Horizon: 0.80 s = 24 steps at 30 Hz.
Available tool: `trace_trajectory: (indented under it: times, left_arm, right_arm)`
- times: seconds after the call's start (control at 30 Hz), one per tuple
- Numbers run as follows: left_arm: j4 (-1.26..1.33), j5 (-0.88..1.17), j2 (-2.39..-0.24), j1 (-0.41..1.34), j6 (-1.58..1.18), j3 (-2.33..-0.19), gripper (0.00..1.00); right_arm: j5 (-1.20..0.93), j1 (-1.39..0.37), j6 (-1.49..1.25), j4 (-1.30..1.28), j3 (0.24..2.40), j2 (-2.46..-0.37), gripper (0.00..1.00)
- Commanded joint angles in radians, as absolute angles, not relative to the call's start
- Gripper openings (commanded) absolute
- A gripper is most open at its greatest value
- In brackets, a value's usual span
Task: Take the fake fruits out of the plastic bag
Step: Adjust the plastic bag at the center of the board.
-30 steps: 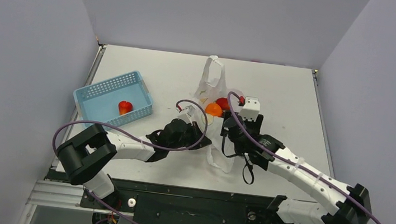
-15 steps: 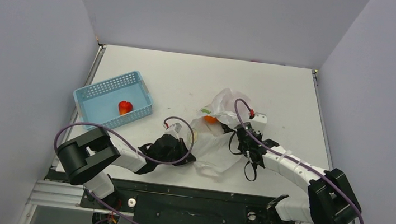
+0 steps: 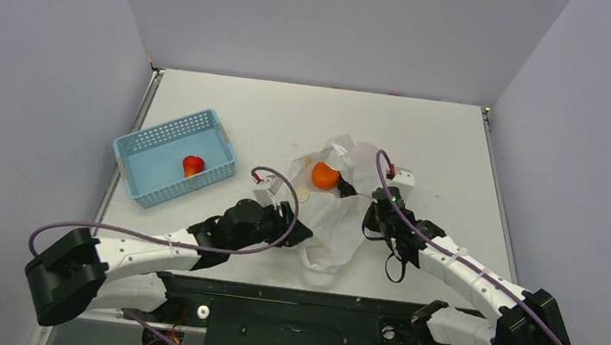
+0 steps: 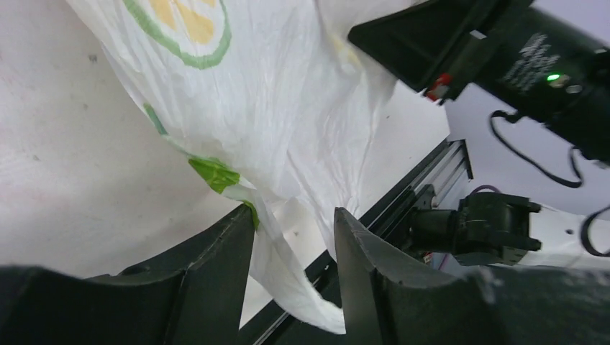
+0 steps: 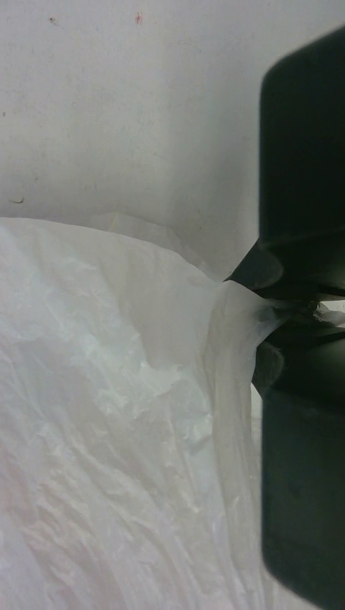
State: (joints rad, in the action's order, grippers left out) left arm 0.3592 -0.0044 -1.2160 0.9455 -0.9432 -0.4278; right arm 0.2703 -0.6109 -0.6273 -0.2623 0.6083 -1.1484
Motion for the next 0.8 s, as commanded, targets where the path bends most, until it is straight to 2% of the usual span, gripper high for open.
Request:
trace_trajectory:
  times: [0.0, 0.2, 0.37, 0.43, 0.6, 0.77]
  left_arm:
    - [0.200, -0.112, -1.038, 0.952, -0.865, -0.460, 0.43]
    - [0.101, -0.168, -0.854, 0.956, -0.856, -0.467, 0.37]
    - [0.072, -0.179, -0.825, 0.955, -0.795, -0.544, 0.60]
    - [0.101, -0.143, -0.892, 0.953, -0.771, -0.592, 0.62]
    - [0.292, -0.041, -1.196, 0.953, -0.785, -0.723, 0.46]
    - [0.377, -0.012, -1.439, 0.931, -0.814, -0.862, 0.33]
  right_arm:
    - [0.242, -0.613, -0.614, -0.239, 0.624, -1.097, 0.09]
    - [0.233, -0.613, -0.609, -0.234, 0.617, -1.099, 0.09]
    - [0.219, -0.612, -0.614, -0.232, 0.609, -1.092, 0.09]
    - [0.215, -0.612, -0.617, -0.231, 0.604, -1.081, 0.08]
    - [0.218, -0.612, -0.646, -0.224, 0.578, -1.053, 0.00]
    - [0.217, -0.613, -0.678, -0.226, 0.541, -1.015, 0.00]
